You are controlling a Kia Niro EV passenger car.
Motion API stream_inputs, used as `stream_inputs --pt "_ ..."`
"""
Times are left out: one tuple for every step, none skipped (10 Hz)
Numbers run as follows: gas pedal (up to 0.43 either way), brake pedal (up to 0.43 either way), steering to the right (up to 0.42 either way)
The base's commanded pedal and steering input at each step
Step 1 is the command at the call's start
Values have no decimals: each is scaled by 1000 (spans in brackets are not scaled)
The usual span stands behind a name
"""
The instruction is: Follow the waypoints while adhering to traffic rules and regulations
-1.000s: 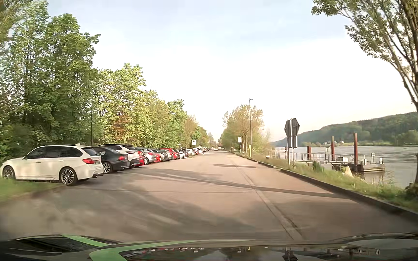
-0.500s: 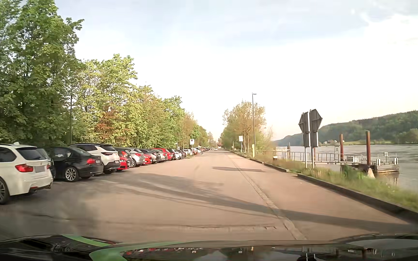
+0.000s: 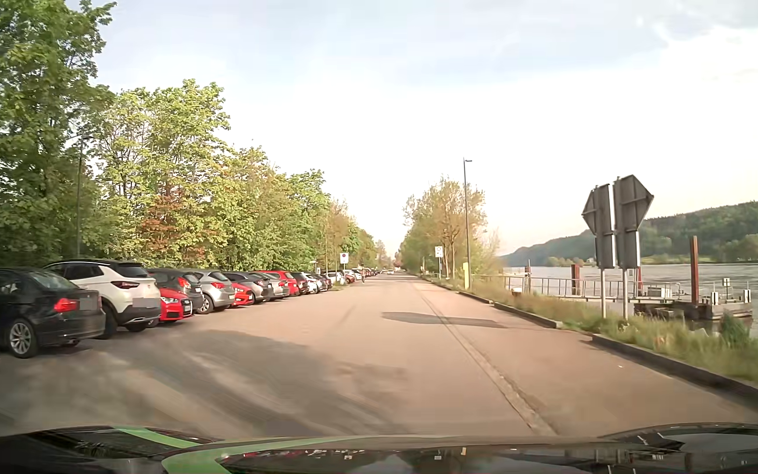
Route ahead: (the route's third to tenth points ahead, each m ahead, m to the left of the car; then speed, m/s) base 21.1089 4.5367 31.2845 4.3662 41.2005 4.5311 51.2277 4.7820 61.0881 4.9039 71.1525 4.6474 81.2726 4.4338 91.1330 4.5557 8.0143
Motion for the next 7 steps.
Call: stream_inputs --pt "87 0 0" --pt "87 0 0" --pt "87 0 0" --pt "87 0 0" --pt "87 0 0" --pt "87 0 0" --pt "87 0 0"
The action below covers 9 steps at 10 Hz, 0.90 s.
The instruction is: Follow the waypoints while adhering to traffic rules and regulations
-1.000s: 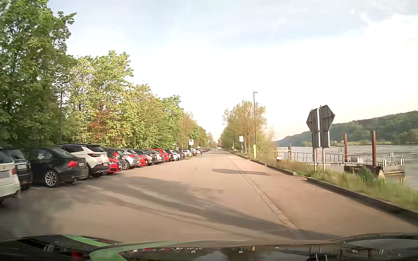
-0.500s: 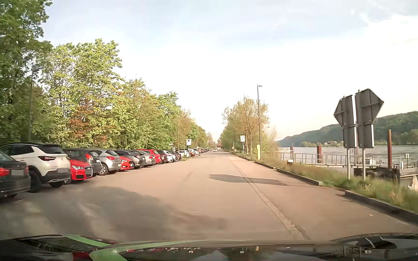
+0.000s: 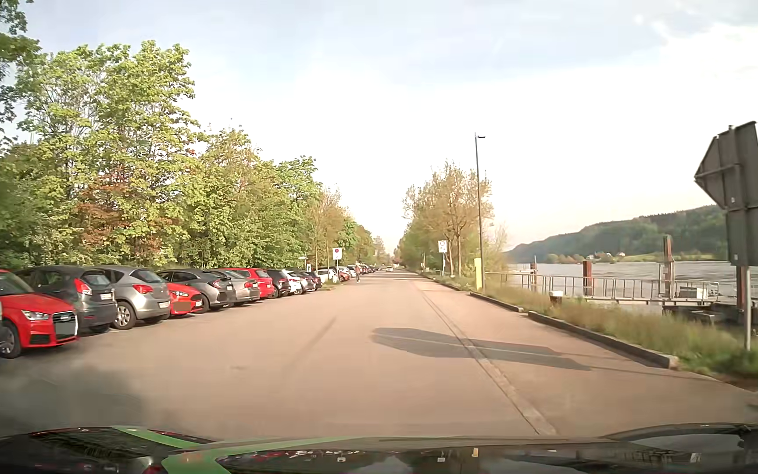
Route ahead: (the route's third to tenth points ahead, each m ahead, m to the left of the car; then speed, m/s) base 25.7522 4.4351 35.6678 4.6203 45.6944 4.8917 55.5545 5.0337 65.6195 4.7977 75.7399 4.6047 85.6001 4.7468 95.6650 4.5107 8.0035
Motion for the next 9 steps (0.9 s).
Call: stream_inputs --pt "87 0 0" --pt "87 0 0" --pt "87 0 0" --pt "87 0 0" --pt "87 0 0" --pt "87 0 0" --pt "87 0 0" --pt "87 0 0" --pt "87 0 0"
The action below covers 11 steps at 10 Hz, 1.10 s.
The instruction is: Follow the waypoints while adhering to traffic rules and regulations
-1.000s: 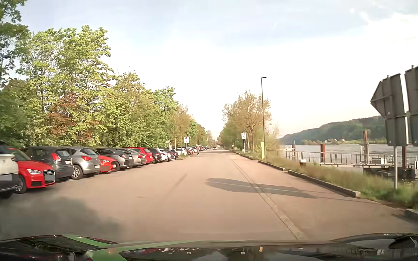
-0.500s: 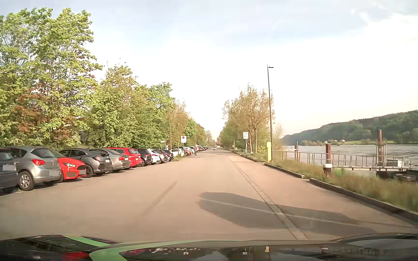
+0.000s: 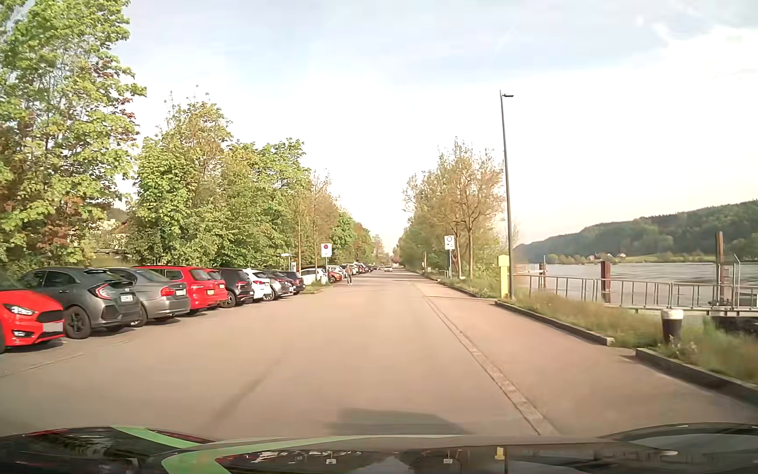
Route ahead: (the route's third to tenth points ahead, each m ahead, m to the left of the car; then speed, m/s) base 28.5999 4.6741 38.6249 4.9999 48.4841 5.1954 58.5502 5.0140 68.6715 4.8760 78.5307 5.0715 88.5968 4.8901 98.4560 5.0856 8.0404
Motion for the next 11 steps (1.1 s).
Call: stream_inputs --pt "87 0 0" --pt "87 0 0" --pt "87 0 0" --pt "87 0 0" --pt "87 0 0" --pt "87 0 0" --pt "87 0 0" --pt "87 0 0" --pt "87 0 0" --pt "87 0 0" --pt "87 0 0"
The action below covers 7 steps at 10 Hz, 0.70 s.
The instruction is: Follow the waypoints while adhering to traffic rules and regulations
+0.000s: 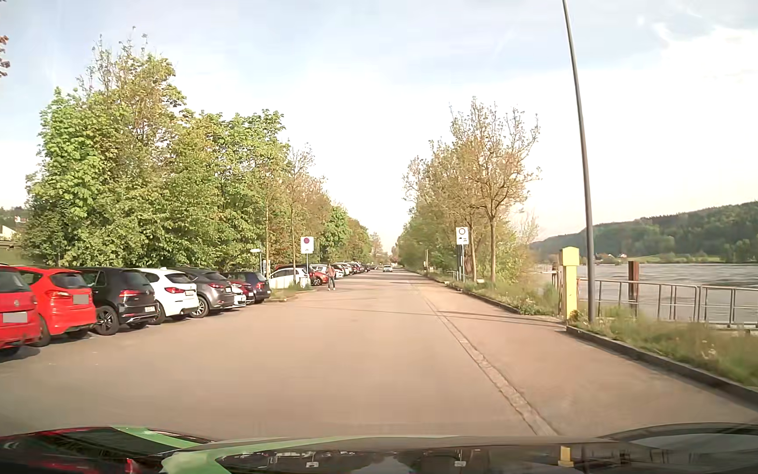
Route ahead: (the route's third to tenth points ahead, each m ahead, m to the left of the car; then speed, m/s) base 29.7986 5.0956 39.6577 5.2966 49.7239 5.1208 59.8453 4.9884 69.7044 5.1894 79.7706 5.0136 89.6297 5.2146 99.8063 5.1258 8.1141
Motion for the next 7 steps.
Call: stream_inputs --pt "87 0 0" --pt "87 0 0" --pt "87 0 0" --pt "87 0 0" --pt "87 0 0" --pt "87 0 0" --pt "87 0 0"
